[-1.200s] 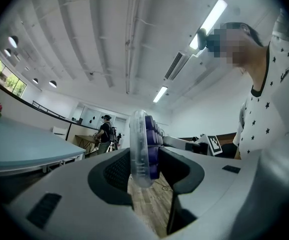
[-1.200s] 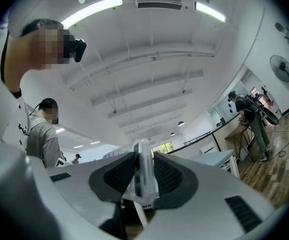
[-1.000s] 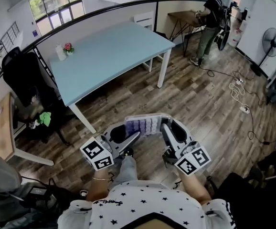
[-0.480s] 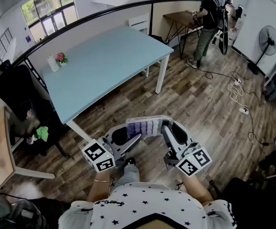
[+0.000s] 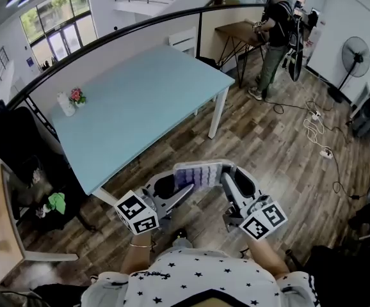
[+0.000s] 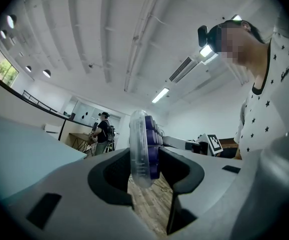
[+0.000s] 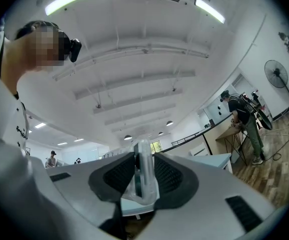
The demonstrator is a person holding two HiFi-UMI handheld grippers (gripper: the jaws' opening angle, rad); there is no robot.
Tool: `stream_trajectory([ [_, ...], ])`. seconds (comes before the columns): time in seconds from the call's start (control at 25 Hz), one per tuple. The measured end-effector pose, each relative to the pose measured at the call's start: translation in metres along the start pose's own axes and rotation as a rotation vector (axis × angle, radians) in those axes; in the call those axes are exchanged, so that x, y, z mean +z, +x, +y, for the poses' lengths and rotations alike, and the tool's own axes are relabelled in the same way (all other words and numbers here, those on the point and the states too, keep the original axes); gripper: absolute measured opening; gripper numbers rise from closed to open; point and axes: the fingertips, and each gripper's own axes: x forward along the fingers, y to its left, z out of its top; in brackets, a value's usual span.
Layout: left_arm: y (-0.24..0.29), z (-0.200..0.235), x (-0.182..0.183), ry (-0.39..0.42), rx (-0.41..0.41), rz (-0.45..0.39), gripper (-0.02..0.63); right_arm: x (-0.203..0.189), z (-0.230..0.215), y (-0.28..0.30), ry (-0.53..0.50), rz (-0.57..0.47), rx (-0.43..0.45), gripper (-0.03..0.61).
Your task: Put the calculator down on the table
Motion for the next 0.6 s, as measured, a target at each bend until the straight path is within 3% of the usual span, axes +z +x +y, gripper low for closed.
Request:
stream_trajectory([
  [0.6,-0.023,0.093,0.022,0.006,0.036,-0.013,0.173,-0.023,-0.005,0.099,0.012,0.028,0.037,0.103],
])
